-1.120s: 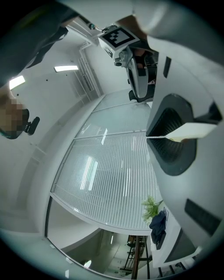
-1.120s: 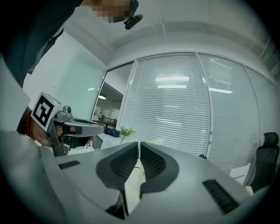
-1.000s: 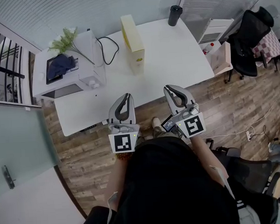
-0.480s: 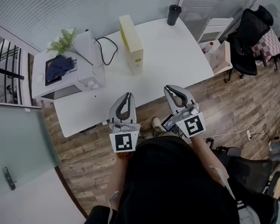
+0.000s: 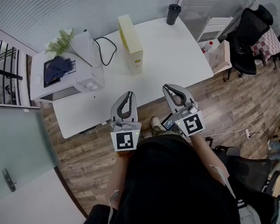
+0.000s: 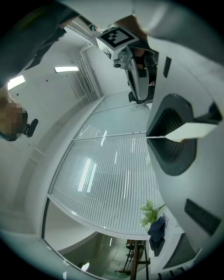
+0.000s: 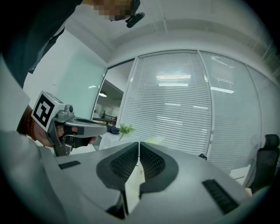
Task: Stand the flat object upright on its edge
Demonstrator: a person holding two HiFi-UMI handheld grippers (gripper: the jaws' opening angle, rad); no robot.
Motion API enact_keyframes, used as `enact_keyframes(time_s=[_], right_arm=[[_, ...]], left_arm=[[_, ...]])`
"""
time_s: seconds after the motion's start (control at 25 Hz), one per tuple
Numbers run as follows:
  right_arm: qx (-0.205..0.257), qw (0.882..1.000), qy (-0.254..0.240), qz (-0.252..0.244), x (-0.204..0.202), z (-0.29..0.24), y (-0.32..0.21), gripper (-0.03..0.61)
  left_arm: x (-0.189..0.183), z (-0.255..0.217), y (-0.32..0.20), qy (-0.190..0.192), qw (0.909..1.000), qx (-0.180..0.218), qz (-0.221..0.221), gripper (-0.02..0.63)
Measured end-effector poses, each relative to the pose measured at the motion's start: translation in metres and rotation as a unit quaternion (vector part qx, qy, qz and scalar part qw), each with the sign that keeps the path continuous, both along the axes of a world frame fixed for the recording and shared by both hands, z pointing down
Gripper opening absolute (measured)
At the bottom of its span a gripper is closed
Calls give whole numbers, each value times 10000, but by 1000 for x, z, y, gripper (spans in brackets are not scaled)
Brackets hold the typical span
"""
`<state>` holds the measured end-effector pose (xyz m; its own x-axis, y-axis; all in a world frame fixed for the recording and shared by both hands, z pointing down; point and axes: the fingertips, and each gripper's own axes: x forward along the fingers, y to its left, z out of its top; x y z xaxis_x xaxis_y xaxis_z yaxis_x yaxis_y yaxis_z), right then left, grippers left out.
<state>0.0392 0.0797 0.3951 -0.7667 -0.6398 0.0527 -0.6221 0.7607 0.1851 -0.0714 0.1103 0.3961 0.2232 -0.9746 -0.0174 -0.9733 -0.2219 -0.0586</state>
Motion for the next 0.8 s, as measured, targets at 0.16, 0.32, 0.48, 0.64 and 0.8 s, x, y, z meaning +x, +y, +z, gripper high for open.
enact_keyframes(time_s=[0.16, 0.32, 0.48, 0.64, 0.8], right_arm=[[-35, 10000, 19, -7, -3, 0, -6, 12], [-56, 10000, 64, -46, -7, 2, -11, 11], [-58, 9998, 101, -173, -13, 4, -14, 9], [-86, 9996, 148, -246, -17, 7, -15, 6], [-138, 9995, 167, -217, -17, 10, -19, 6]], left_arm=[[-3, 0, -6, 21, 10000, 1, -23, 17], [-7, 2, -9, 112, 9999, -53, -71, 17], [-8, 2, -14, 97, 9999, -45, -48, 17], [-6, 2, -17, 83, 9999, -68, 4, 17], [-7, 5, -19, 77, 9999, -101, 29, 17]])
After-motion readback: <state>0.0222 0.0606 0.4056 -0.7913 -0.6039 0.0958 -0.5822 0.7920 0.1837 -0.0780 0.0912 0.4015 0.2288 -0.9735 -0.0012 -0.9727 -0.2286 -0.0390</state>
